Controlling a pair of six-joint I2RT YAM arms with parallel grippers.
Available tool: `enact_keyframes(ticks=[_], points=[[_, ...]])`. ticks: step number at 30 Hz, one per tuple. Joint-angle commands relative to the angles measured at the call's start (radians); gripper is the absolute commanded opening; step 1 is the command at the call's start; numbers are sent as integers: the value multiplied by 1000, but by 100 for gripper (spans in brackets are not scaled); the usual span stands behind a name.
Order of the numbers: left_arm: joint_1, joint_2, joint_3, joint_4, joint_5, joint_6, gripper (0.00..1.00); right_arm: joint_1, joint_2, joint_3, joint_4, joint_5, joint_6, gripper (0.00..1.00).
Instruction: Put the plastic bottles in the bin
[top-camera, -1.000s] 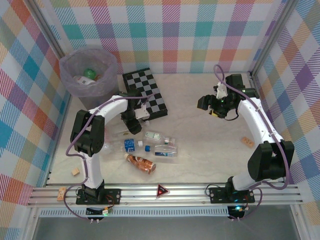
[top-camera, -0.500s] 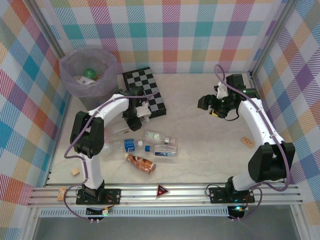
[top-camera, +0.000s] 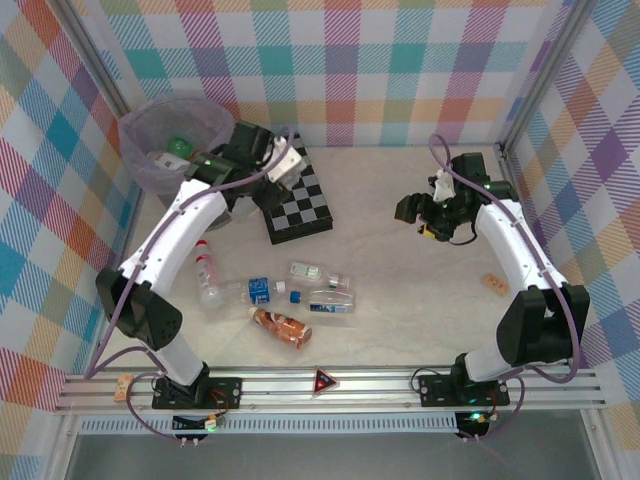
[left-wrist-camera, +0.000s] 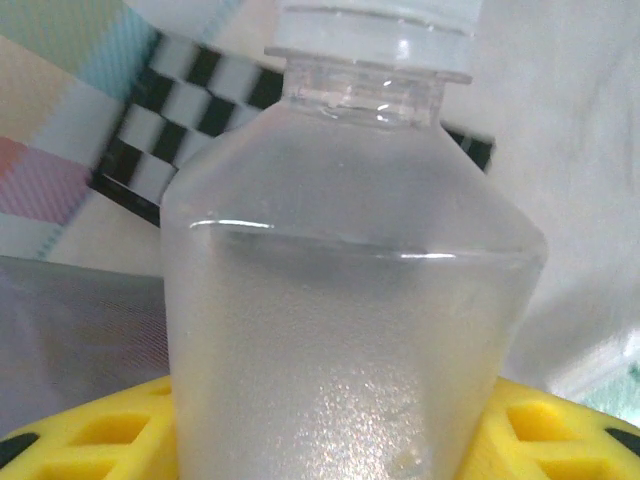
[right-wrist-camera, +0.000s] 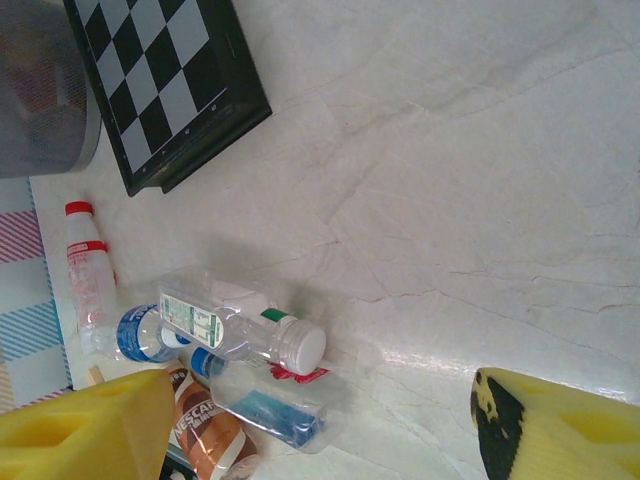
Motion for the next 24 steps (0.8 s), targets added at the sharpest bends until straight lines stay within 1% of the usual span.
enact_keyframes(ticks=[1, 5, 8, 10, 13, 16, 20, 24], points=[[38, -39, 86, 117, 29, -152, 29, -2, -40, -25, 19, -15, 23, 78], [114, -71, 159, 238, 110, -346, 29, -2, -51, -28, 6, -2, 10, 78], [195, -71, 213, 308, 116, -519, 30, -2, -59, -26, -1, 8, 2, 78], [259, -37, 293, 301, 131, -581, 31, -2, -64, -30, -4, 11, 1, 78], [368, 65, 479, 214, 157, -644, 32, -3, -71, -37, -7, 5, -5, 78], [456, 147, 590, 174, 187, -686, 31, -3, -87, -55, -4, 12, -6, 78], [544, 237, 650, 110, 193, -740, 30, -3, -98, -72, -1, 18, -6, 78], [576, 304, 647, 41, 211, -767, 29, -2, -99, -71, -5, 16, -9, 78]])
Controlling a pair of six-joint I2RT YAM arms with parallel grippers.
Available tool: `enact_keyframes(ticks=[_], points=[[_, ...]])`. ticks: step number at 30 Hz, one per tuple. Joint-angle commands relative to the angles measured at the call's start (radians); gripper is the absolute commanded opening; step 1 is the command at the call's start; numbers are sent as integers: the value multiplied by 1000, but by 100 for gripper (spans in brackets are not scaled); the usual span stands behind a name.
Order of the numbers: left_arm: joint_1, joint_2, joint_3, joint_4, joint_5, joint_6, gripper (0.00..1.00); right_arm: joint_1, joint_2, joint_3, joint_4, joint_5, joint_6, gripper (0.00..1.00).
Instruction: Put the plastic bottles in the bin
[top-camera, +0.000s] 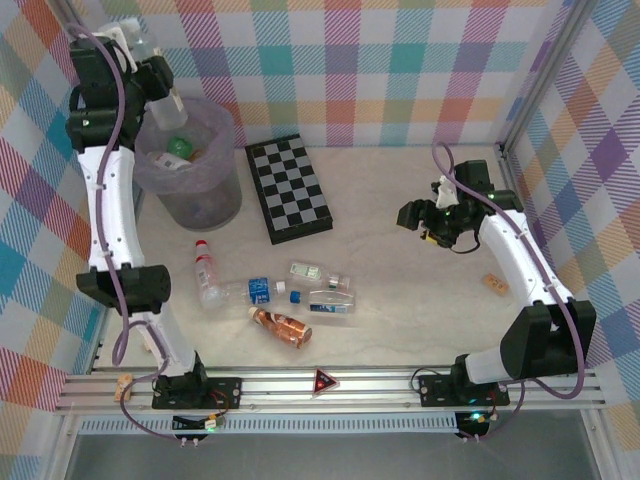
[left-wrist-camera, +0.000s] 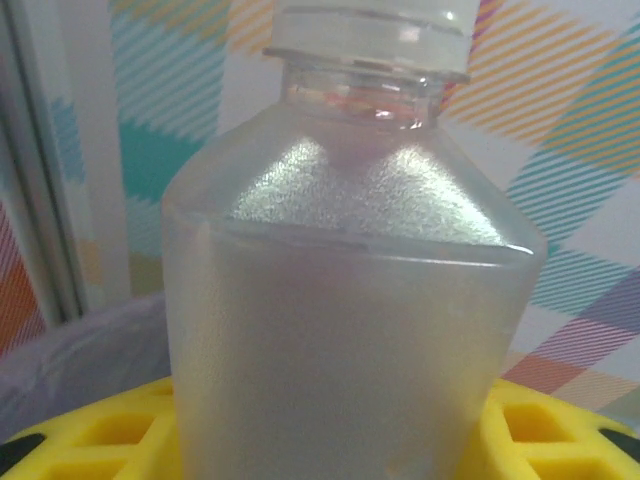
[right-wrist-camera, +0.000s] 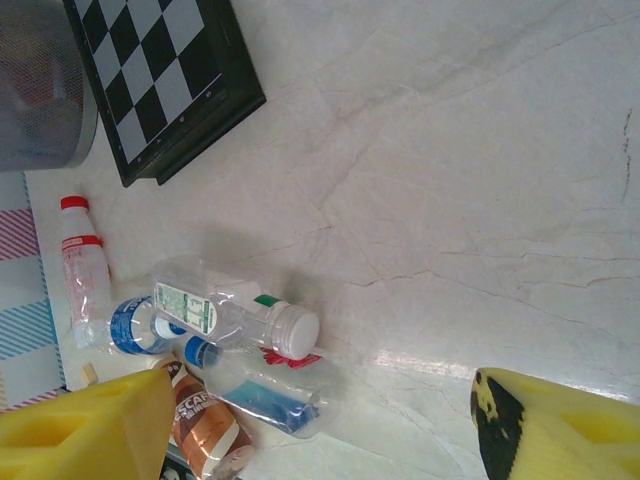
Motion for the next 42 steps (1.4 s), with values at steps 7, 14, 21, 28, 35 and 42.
enact_keyframes(ticks=[7, 14, 21, 28, 35, 42], points=[[26, 99, -50, -131, 69, -108, 29, -1, -16, -1, -14, 3, -20, 78], [60, 171, -57, -197, 142, -210, 34, -1, -5, 1, -10, -3, -21, 78], [66, 144, -71, -161, 93, -143, 65, -1, 0, 2, -6, -9, -21, 78], [66, 98, -27, -176, -2, -34, 86, -1, 9, -8, 13, -23, -13, 78], [63, 47, -49, -229, -37, 45, 83, -2, 9, -19, 23, -29, -9, 78], [25, -59, -102, -276, -92, 137, 82, -1, 8, -15, 22, -27, -7, 78]])
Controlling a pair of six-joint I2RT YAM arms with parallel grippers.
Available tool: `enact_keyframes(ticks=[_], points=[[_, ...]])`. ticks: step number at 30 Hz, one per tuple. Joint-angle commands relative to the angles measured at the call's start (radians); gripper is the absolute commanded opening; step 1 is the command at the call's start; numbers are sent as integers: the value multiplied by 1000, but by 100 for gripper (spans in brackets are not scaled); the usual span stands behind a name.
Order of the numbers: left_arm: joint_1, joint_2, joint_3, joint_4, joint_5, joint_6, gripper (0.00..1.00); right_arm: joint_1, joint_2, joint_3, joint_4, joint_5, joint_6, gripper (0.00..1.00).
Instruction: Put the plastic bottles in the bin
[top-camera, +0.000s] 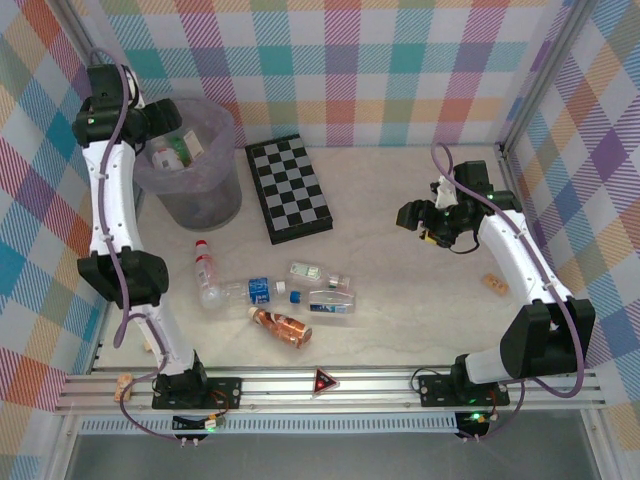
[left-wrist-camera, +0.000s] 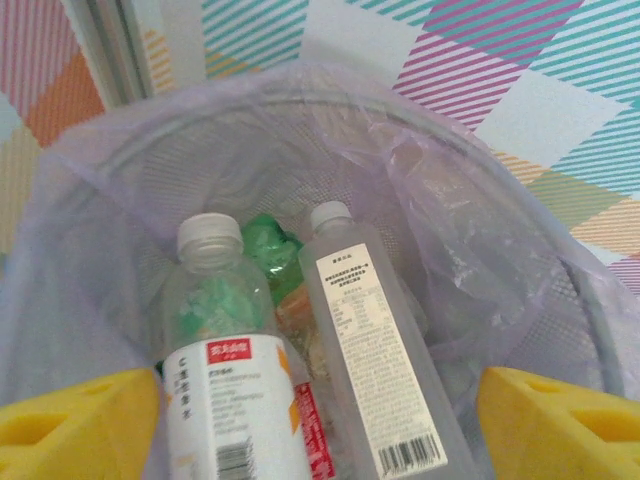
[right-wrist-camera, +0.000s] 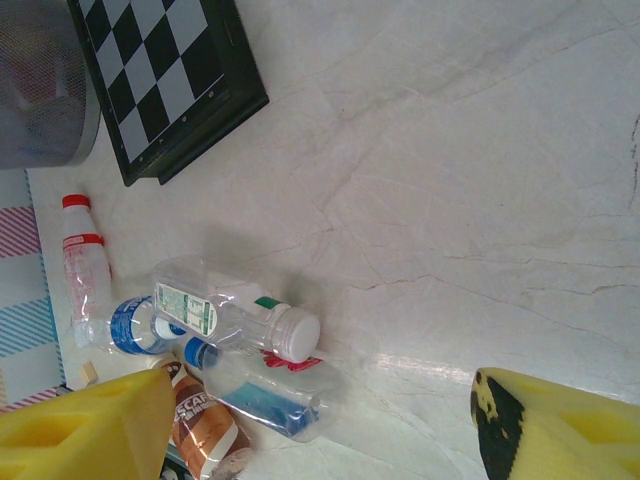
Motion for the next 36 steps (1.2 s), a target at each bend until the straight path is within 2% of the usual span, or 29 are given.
enact_keyframes(ticks=[1, 5, 8, 11, 14, 18, 23, 28, 36], points=[[-27, -91, -18, -61, -48, 88, 82, -1, 6, -3, 2, -14, -2, 78], [-95, -175, -49, -134, -104, 163, 83, 0, 10, 2, 7, -20, -7, 78], [-134, -260, -142, -157, -94, 158, 83, 19, 28, 14, -13, 25, -31, 78], [-180, -363, -292, -153, -97, 152, 83, 94, 40, 39, -42, 129, -110, 78], [-238, -450, -430, -162, -115, 149, 83, 216, 49, 48, -47, 251, -228, 79], [-297, -539, -579, -167, -94, 110, 83, 340, 87, 35, -37, 287, -370, 75], [-321, -618, -731, -117, 54, -20, 81, 480, 186, 43, -47, 336, -495, 69], [-327, -682, -874, -21, 116, -111, 80, 593, 302, 61, -32, 394, -546, 65], [-329, -684, -937, 42, 149, -157, 80, 642, 446, 141, 20, 416, -542, 60]])
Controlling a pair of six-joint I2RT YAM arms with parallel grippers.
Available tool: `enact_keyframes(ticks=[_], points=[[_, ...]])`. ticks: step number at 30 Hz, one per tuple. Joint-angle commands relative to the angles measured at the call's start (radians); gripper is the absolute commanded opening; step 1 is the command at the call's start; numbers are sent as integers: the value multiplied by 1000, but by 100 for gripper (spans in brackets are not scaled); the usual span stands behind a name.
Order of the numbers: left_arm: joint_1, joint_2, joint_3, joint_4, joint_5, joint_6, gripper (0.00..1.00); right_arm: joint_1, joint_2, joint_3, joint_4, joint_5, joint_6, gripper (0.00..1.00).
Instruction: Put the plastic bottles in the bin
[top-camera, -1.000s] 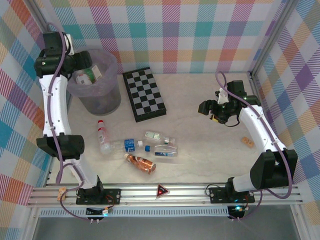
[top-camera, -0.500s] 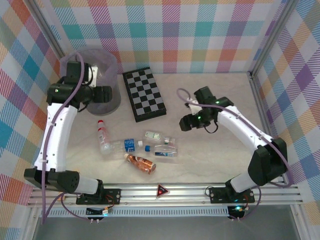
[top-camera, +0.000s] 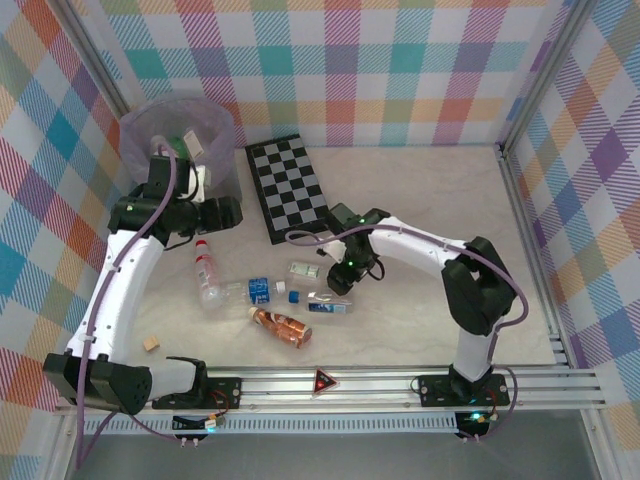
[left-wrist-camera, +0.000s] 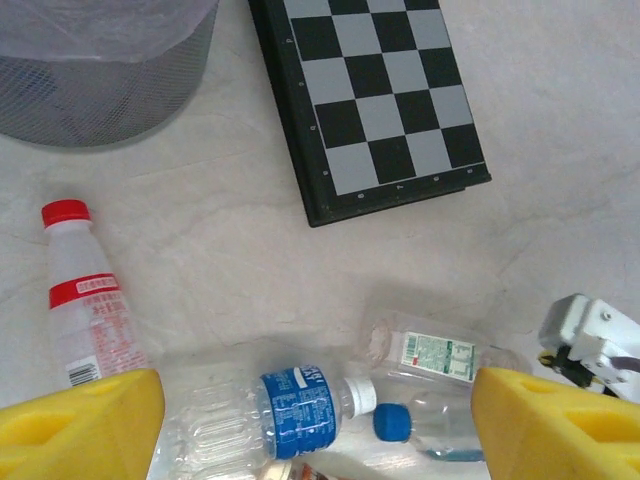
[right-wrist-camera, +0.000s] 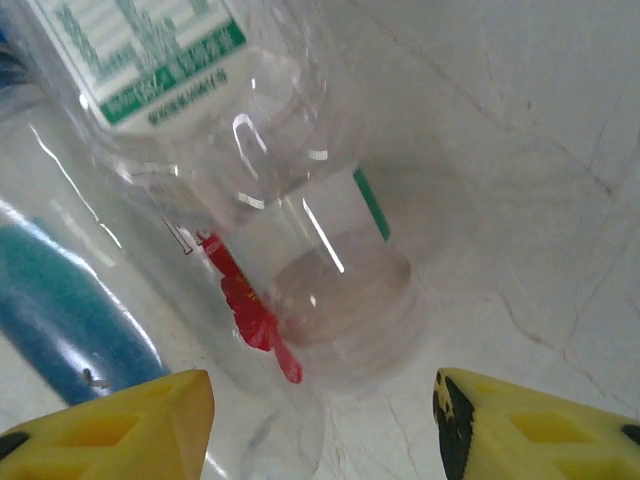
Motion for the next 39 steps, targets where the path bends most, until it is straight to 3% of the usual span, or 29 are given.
enact_keyframes(ticks=[1, 6, 21, 31, 39], points=[[-10, -13, -10, 54, 36, -37, 80, 2, 38, 42, 24, 29, -23, 60], [-10, -1, -10, 68, 39, -44, 80, 2, 89, 54, 51, 40, -9, 60], [-10, 33, -24, 111, 70, -63, 80, 11, 195, 88, 105, -95, 1, 62], [-12, 24, -49, 143, 100, -113, 80, 8, 134, 73, 100, -57, 3, 45], [-49, -14, -120, 297, 159, -276, 82, -40, -4, 43, 84, -49, 33, 35]])
